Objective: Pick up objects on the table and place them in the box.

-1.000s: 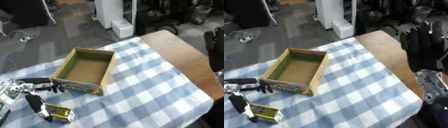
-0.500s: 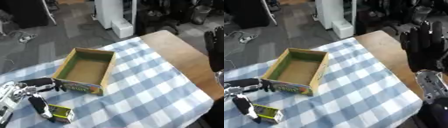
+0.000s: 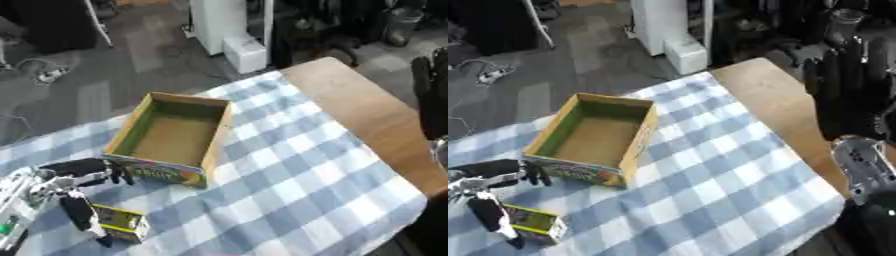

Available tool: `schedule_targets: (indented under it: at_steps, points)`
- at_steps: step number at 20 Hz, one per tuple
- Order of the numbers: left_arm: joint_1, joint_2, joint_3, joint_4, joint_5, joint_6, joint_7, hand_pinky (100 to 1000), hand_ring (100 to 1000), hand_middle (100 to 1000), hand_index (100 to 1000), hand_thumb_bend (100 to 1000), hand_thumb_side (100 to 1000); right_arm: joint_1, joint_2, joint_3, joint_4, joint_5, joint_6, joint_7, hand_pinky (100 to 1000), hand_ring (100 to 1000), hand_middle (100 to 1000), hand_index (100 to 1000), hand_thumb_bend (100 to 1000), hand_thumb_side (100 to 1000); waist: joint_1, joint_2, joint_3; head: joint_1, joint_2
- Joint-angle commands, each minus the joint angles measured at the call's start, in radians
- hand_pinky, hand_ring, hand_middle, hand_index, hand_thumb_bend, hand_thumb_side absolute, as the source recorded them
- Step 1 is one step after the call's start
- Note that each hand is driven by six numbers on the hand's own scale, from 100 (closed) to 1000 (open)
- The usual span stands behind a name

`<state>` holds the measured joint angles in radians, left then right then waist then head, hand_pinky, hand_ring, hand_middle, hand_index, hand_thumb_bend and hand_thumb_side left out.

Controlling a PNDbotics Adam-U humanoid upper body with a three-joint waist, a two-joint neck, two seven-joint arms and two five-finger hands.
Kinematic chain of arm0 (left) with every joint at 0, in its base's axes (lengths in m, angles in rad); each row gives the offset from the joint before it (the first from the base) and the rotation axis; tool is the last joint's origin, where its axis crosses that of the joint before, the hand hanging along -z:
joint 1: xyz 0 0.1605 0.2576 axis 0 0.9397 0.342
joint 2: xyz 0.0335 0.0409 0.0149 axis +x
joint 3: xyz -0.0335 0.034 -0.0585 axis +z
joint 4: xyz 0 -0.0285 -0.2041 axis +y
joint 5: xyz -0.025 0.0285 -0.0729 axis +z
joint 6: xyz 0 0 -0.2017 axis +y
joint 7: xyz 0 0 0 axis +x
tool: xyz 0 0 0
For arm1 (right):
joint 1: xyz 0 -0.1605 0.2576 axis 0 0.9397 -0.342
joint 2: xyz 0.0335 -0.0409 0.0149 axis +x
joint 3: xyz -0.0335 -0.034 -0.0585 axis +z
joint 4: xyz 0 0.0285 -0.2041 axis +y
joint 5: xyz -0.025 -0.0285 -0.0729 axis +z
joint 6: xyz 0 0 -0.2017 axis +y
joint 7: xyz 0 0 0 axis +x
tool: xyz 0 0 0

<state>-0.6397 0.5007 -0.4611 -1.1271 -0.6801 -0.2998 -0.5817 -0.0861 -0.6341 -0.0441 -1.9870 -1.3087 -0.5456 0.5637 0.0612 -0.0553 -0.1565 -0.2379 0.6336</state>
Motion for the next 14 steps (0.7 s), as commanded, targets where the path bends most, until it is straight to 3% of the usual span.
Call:
schedule_targets:
  at_steps: [1, 11, 14]
  points:
    - [-0.006, 0.009, 0.0, 0.0, -0.014, -0.003, -0.003, 805, 797, 796, 836, 884, 350, -0.014, -0.026, -0.015, -0.013, -0.021, -0.033, -0.016, 339, 284, 262, 423, 100, 860, -0.007, -0.007, 0.002, -0.003, 0.004]
    - [0.001, 0.005, -0.012, 0.016, -0.026, -0.018, -0.023, 814, 795, 792, 835, 901, 315, -0.015, -0.027, -0.015, -0.013, -0.013, -0.035, -0.063, 339, 284, 260, 422, 100, 863, -0.007, -0.007, 0.002, -0.001, 0.007]
    - [0.004, 0.007, -0.022, 0.003, -0.041, -0.017, -0.015, 649, 731, 768, 810, 911, 302, -0.016, -0.027, -0.015, -0.013, -0.012, -0.035, -0.065, 339, 283, 259, 422, 100, 863, -0.006, -0.007, 0.002, -0.001, 0.006]
